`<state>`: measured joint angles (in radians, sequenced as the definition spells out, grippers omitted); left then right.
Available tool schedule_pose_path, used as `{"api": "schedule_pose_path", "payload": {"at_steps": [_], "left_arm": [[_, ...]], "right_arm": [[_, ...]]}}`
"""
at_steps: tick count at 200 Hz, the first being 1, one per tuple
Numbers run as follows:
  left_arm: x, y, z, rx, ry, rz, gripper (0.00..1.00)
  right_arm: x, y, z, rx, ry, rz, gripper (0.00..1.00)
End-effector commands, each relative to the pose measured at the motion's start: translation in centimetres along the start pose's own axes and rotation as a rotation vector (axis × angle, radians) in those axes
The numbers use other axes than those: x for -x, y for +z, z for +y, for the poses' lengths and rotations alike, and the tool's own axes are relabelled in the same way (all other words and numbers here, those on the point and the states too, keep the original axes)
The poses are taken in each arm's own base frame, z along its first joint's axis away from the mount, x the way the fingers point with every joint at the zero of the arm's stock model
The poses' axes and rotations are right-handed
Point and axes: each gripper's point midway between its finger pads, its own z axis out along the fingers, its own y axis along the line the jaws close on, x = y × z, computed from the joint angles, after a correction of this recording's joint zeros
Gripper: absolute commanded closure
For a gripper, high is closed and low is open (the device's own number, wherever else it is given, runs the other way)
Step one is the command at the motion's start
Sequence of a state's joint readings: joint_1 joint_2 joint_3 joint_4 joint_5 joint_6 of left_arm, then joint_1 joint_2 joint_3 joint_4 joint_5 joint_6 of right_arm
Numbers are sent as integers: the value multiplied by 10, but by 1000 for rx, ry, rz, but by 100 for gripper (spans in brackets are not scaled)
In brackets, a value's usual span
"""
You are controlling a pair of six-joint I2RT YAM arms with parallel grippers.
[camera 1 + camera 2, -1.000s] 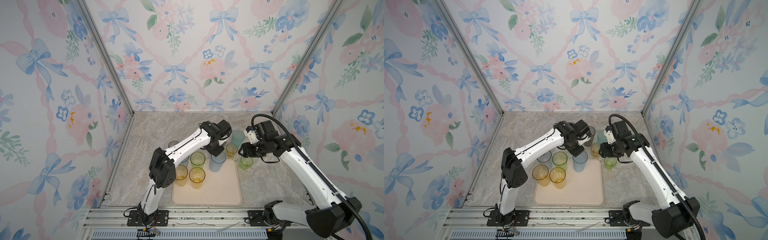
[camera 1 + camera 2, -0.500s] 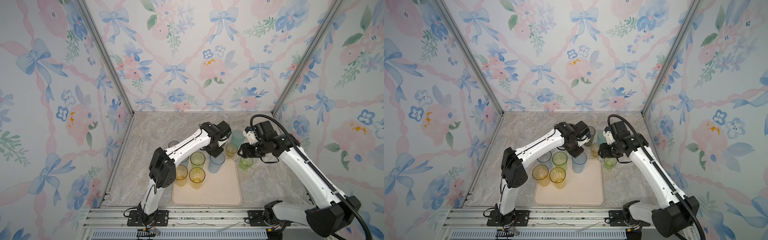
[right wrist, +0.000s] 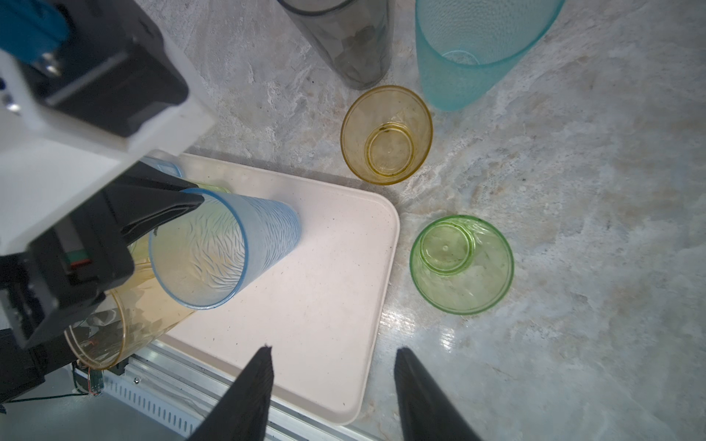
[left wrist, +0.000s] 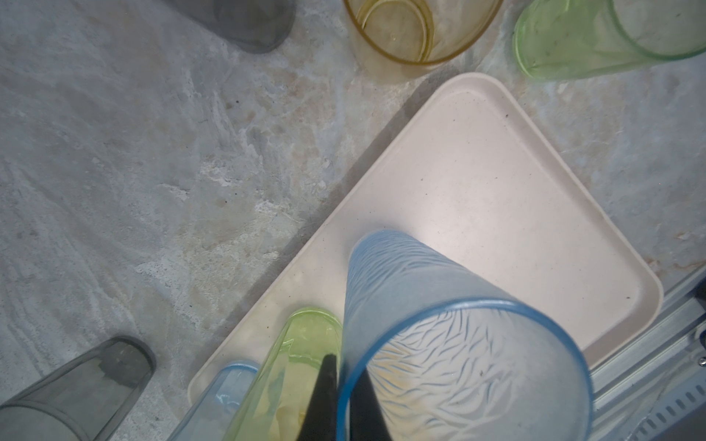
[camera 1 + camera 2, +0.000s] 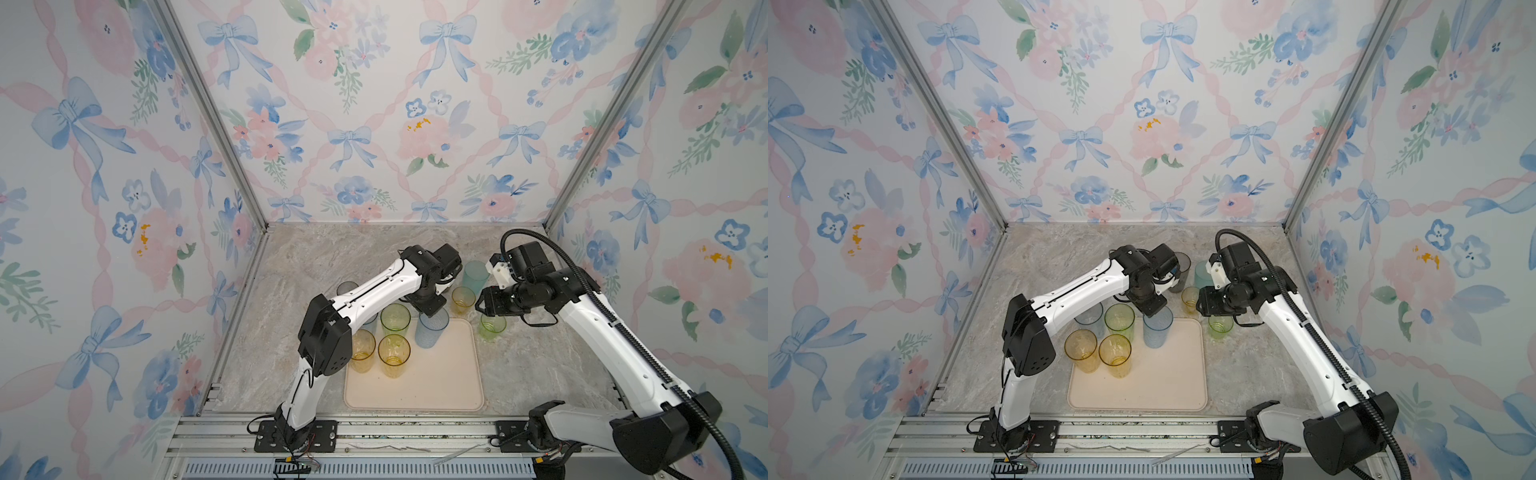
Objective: Place the glasses into the tray
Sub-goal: Place the glass on the tray.
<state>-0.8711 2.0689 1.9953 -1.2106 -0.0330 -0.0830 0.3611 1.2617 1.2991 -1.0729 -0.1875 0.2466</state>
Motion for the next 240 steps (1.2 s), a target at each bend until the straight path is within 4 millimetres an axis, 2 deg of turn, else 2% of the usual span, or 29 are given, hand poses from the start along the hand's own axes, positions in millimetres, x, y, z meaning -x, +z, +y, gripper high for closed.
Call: {"api": "schedule_pose_path", "payload": {"at_steps": [1, 26, 78, 141, 240], "left_arm": [[-3, -7, 1, 13, -10, -6, 92], [-4, -7, 3, 20, -13, -5, 86], [-4, -13, 4, 29, -11, -17, 79], [-2, -18, 7, 42, -14, -32, 78], [-1, -40, 6, 13, -10, -82, 73]], "right_arm": [[-7, 2, 1, 2, -3, 33, 45], [-7, 3, 2, 3, -3, 36, 45], [-7, 3, 2, 1, -4, 33, 45], [-6, 3, 2, 4, -3, 28, 45], [-4, 2, 2, -1, -6, 23, 45]]}}
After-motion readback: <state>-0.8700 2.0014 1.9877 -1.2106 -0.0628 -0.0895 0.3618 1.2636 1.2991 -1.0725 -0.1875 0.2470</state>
